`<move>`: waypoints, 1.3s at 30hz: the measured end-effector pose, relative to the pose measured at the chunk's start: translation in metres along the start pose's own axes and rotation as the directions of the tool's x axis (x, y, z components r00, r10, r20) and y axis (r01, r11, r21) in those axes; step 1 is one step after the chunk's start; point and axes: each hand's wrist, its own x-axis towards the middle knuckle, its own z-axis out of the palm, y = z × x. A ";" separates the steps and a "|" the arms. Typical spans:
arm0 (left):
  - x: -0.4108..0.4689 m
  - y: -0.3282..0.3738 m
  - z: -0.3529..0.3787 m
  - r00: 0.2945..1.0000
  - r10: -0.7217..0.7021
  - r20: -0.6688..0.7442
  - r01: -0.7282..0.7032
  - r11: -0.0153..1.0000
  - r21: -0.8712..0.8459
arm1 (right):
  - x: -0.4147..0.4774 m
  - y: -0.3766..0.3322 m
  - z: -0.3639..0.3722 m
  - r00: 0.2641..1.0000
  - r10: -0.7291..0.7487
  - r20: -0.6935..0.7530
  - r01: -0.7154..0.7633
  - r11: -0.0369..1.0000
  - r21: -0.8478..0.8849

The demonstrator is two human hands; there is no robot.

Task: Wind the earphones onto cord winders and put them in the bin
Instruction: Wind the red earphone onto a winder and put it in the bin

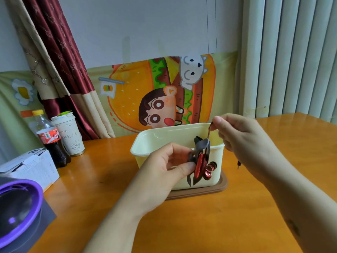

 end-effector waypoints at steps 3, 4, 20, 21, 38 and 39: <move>-0.001 0.003 0.001 1.000 0.026 0.001 -0.025 0.984 -0.178 | -0.003 0.011 0.015 0.999 0.037 0.033 -0.035 0.998 -0.050; 0.000 0.003 0.002 0.999 0.021 -0.025 -0.027 0.965 -0.262 | -0.005 0.015 0.021 0.996 0.050 0.069 -0.044 0.995 -0.087; 0.007 -0.016 -0.010 0.887 -0.137 -0.441 0.087 0.987 -0.132 | -0.023 -0.023 0.025 0.918 -0.079 0.388 0.226 0.909 -0.350; 0.007 -0.016 -0.010 0.895 -0.096 -0.436 0.091 0.995 -0.032 | -0.022 -0.025 0.021 0.931 -0.116 0.345 0.238 0.911 -0.336; -0.003 0.001 -0.004 0.996 0.002 0.095 -0.010 0.997 0.083 | -0.004 -0.005 -0.001 0.978 -0.039 0.203 0.085 0.972 -0.221; -0.004 0.003 -0.004 0.992 0.006 0.127 -0.013 0.998 0.058 | -0.004 -0.004 -0.002 0.966 0.000 0.258 0.055 0.977 -0.205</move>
